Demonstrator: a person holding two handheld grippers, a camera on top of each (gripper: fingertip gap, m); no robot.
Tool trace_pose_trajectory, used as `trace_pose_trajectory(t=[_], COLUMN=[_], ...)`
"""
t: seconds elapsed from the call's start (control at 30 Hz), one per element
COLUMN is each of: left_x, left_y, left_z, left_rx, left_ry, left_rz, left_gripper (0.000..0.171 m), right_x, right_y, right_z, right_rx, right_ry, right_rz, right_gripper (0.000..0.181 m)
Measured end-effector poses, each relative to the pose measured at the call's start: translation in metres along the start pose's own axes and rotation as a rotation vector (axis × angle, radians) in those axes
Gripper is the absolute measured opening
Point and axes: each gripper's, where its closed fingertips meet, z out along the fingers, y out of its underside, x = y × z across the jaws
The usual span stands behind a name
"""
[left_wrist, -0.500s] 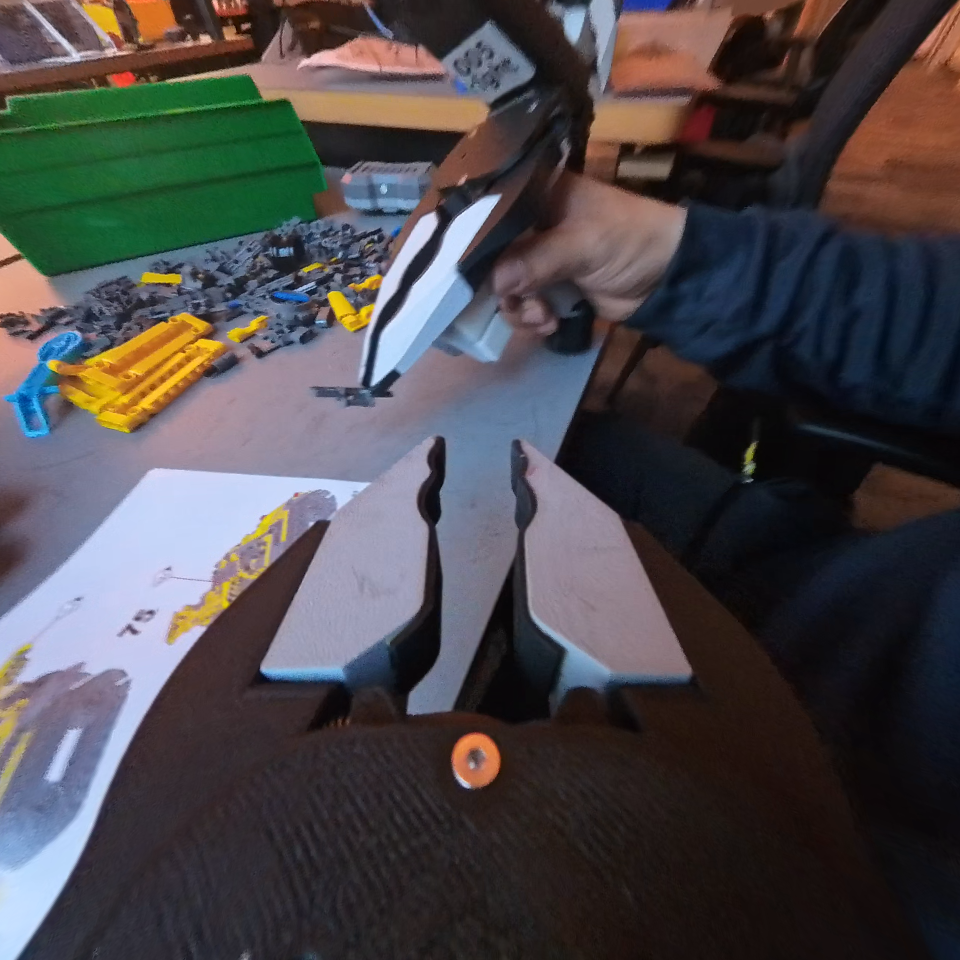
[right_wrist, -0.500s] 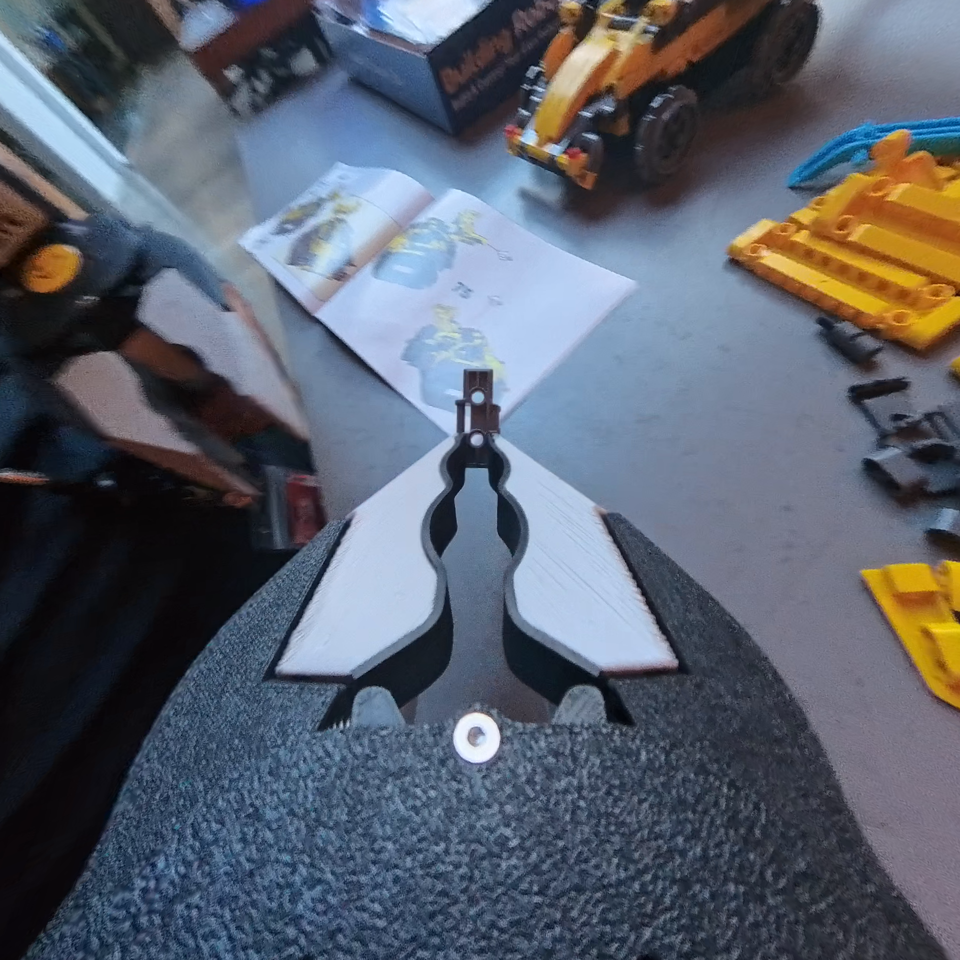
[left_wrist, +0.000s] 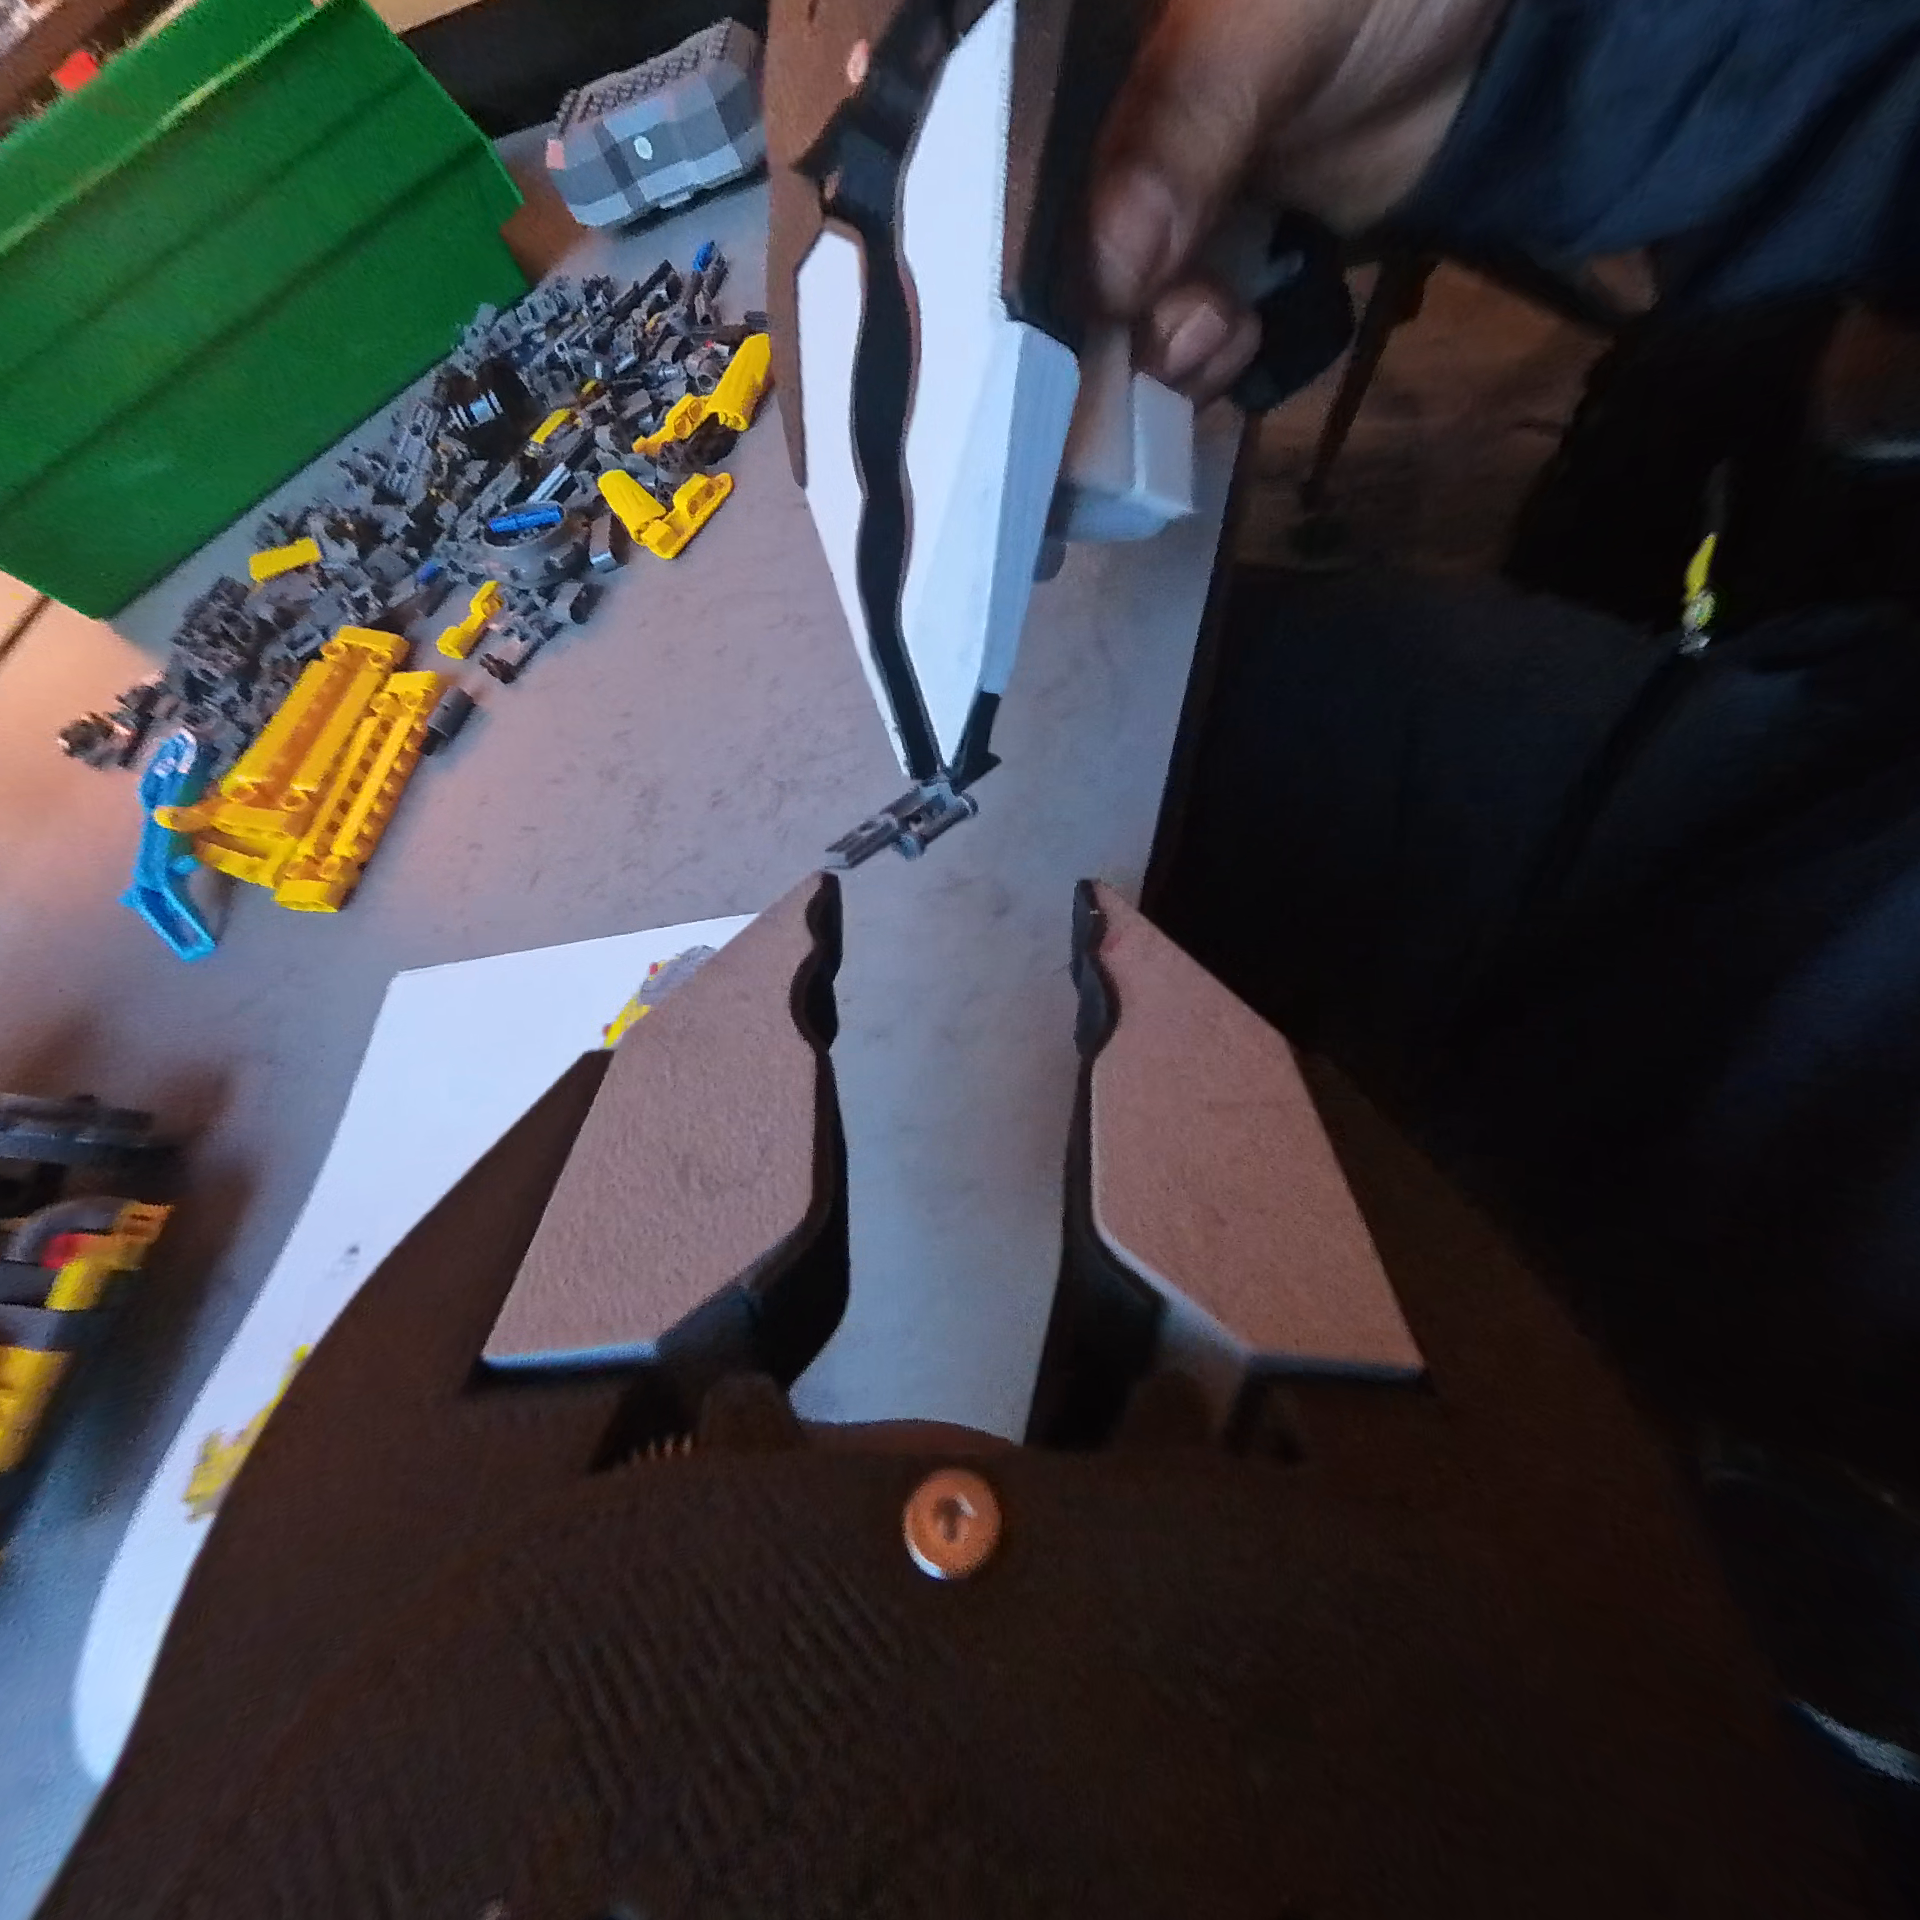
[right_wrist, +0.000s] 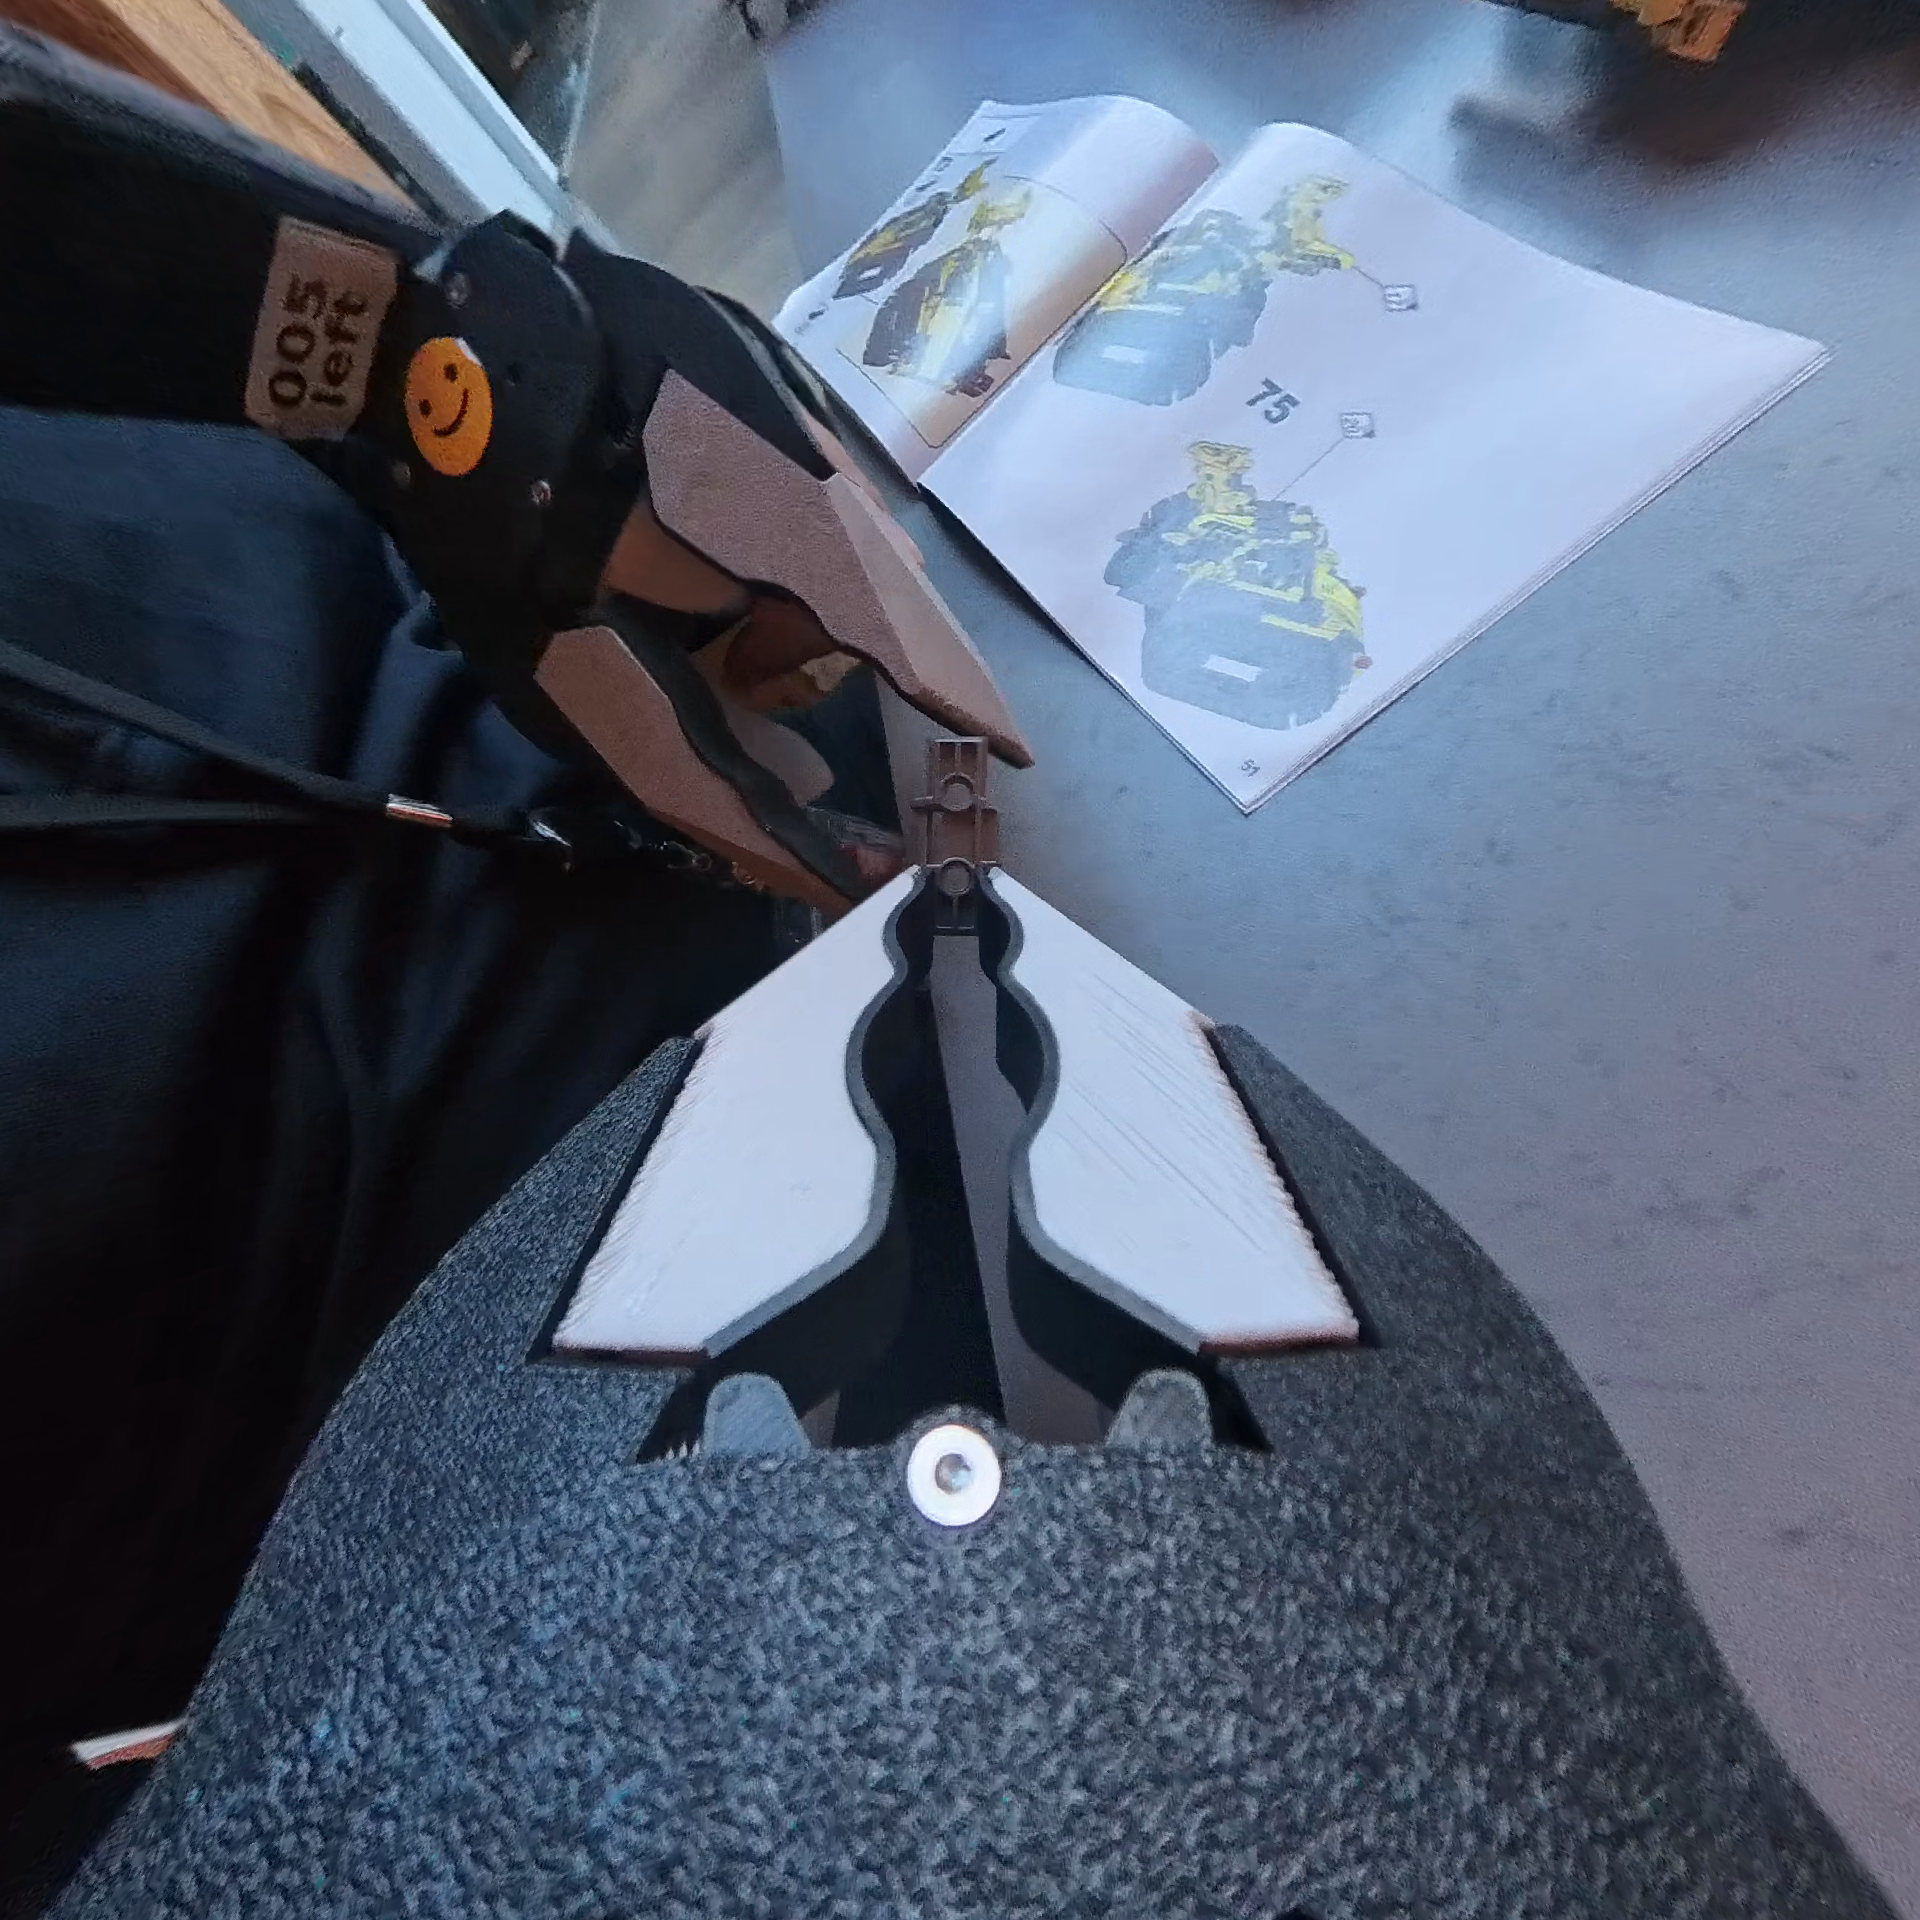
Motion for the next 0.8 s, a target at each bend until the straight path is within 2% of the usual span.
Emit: trace_pose_trajectory(t=[0.17,0.3,0.43,0.53,0.67,0.8], left_x=[-0.007,-0.017,-0.023,-0.021,-0.024,-0.031], left_y=[0.007,0.007,0.008,0.016,0.017,0.015], left_z=[0.003,0.001,0.0,0.002,0.003,0.003], left_rx=[-0.045,-0.047,-0.063,-0.107,-0.111,-0.123], left_ry=[-0.022,-0.058,-0.103,-0.08,-0.079,-0.112], left_rz=[0.045,0.058,0.139,0.131,0.095,0.179], left_gripper=[0.04,0.04,0.039,0.027,0.026,0.029], right_x=[0.01,0.007,0.002,0.025,0.021,0.014], right_y=[-0.004,-0.005,-0.002,0.002,0.0,0.002], right_z=[-0.005,-0.01,-0.009,-0.016,-0.023,-0.017], right_rx=[0.021,0.031,0.0,-0.013,0.021,-0.002], right_ry=[0.061,0.043,0.038,0.168,0.137,0.095], right_rz=[0.017,0.036,0.017,0.032,0.053,0.058], right_gripper=[0.007,0.007,0.007,0.007,0.007,0.007])
